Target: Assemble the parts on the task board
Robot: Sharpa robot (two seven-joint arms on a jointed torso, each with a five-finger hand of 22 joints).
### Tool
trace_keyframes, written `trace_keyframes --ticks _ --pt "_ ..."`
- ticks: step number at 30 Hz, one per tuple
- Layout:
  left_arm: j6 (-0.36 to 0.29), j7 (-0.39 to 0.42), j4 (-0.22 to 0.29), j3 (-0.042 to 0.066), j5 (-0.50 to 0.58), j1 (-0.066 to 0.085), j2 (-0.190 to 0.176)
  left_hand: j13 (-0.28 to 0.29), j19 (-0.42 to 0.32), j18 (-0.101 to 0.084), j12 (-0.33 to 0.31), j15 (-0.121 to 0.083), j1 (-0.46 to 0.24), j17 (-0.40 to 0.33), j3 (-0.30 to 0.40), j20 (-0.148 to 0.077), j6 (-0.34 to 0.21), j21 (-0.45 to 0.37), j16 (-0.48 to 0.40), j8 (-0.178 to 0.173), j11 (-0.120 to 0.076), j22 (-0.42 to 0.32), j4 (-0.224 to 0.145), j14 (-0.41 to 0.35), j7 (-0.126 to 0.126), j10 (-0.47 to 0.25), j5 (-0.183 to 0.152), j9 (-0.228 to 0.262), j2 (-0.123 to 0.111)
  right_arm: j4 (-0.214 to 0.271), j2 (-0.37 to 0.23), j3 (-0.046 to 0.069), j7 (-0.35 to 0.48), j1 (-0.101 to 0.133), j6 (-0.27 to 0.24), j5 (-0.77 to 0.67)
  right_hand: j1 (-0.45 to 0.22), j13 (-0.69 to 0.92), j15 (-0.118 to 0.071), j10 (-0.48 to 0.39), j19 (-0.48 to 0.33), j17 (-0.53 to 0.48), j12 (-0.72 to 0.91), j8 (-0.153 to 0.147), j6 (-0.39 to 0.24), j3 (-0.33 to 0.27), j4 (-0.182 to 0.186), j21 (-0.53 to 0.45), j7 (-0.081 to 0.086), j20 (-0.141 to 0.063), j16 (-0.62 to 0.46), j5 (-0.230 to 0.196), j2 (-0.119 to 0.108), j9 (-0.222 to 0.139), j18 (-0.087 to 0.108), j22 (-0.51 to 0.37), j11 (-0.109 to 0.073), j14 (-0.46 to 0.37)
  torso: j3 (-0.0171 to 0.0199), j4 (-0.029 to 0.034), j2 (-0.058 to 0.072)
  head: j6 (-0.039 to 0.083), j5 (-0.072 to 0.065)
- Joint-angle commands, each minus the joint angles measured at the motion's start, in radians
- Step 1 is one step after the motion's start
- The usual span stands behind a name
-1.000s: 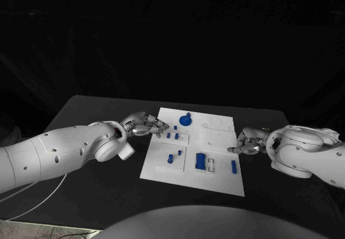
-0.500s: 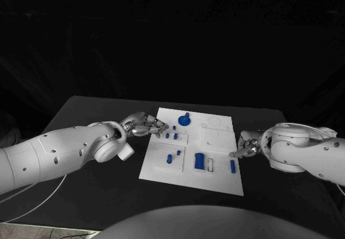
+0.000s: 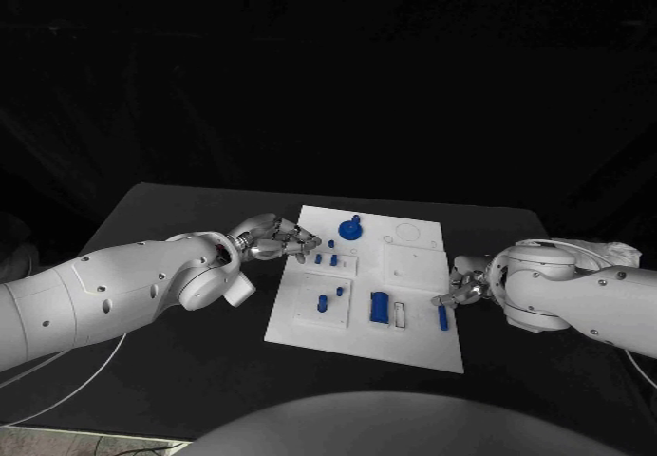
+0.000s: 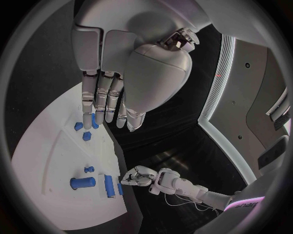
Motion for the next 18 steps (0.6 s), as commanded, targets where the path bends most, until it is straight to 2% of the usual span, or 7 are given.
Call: trace_keyframes --ticks 1,8,12,18 --pt "0.004 0.014 0.002 0.001 -0.001 0.0 0.001 -0.001 0.004 0.014 0.005 0.001 0.007 -0.001 0.006 0.0 0.005 -0.003 0.005 0.005 0.001 0.002 0.001 -0.002 0.006 0.001 0.006 0.001 0.0 -0.006 0.006 -0.001 -0.011 -0.006 0.021 0.016 0.0 0.263 0.007 0.106 -0.008 0.263 0.004 -0.006 0.004 -0.004 -0.004 -0.007 0.003 0.0 0.003 -0.007 0.005 0.002 0.006 0.183 0.006 0.102 0.0002 0.0 0.0 0.0 -0.001" --pt "0.005 0.011 0.002 0.001 -0.001 0.0 0.001 -0.001 0.004 0.014 0.005 0.001 0.007 -0.001 0.006 0.0 0.005 -0.003 0.005 0.005 0.001 0.002 0.001 -0.002 0.006 0.001 0.006 0.001 0.0 -0.023 0.021 -0.001 -0.015 -0.017 0.03 0.02 0.006 0.263 0.008 0.106 -0.014 0.263 0.004 -0.013 0.007 -0.003 -0.01 -0.018 0.004 0.002 0.003 -0.009 0.004 0.004 0.009 0.179 0.006 0.102 -0.0003 -0.0001 0.001 0.0 -0.001" --pt "0.006 0.01 0.003 0.001 -0.001 0.0 0.001 -0.001 0.005 0.014 0.005 0.001 0.008 -0.001 0.006 0.0 0.005 -0.003 0.005 0.005 0.002 0.002 0.0 -0.001 0.006 0.002 0.006 0.001 -0.001 -0.031 0.027 -0.001 -0.016 -0.024 0.034 0.023 0.028 0.263 0.009 0.106 -0.022 0.263 0.004 -0.036 0.01 0.005 -0.029 -0.033 0.005 0.004 0.003 0.022 0.006 0.008 0.012 0.175 0.008 0.102 0.0002 0.0003 0.001 0.0 0.0" --pt "0.007 0.007 0.003 0.001 -0.001 0.0 -0.001 -0.001 0.005 0.014 0.005 0.001 0.008 -0.001 0.006 0.0 0.005 -0.003 0.005 0.005 0.002 0.002 0.0 -0.001 0.006 0.002 0.006 0.001 -0.001 -0.037 0.03 -0.001 -0.017 -0.035 0.04 0.028 0.066 0.263 0.011 0.106 -0.037 0.263 0.004 -0.074 0.009 0.042 -0.063 -0.065 0.008 0.006 0.003 0.043 0.007 0.01 0.019 0.166 0.009 0.102 0.0001 -0.0005 0.0 0.0 -0.001"
